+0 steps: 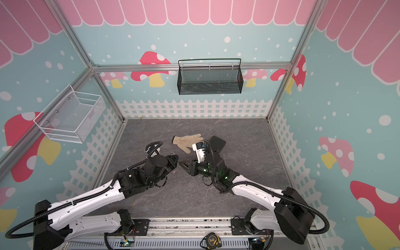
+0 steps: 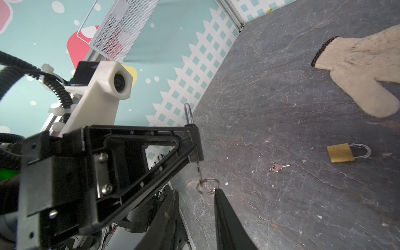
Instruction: Unlock with the key
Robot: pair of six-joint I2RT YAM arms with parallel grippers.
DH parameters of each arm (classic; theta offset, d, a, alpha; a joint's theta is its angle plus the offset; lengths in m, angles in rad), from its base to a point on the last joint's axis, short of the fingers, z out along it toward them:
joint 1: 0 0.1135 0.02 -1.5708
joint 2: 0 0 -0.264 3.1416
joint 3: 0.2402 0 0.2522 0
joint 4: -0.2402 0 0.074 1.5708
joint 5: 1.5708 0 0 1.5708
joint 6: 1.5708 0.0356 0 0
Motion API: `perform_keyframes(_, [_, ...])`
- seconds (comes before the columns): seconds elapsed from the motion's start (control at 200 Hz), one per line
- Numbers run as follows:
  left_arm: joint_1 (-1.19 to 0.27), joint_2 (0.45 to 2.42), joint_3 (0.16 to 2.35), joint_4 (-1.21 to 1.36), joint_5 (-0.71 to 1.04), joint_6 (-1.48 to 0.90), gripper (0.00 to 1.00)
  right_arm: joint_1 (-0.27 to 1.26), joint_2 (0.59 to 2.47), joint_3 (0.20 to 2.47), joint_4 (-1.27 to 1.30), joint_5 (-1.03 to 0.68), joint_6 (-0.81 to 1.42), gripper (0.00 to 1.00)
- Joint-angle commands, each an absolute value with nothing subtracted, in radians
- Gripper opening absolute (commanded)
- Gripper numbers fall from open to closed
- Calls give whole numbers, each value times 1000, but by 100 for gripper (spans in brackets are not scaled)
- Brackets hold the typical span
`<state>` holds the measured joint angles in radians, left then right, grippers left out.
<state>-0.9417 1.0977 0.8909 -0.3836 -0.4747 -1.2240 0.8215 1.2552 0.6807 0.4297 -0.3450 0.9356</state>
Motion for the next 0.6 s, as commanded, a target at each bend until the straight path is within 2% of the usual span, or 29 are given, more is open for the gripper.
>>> perform_keyframes(0.0, [-936,1109,926,-351,-477,-1218,0,831,1282,705,458,-328,950,31])
perform_keyframes(0.315, [-936,1110,917,-327,-458,-1226,0,834,1321,723,470,-320,937,28])
perform_keyframes(0.595, [-936,1108,917,-327,-450,-1223,0,834,1332,726,484,-313,929,20])
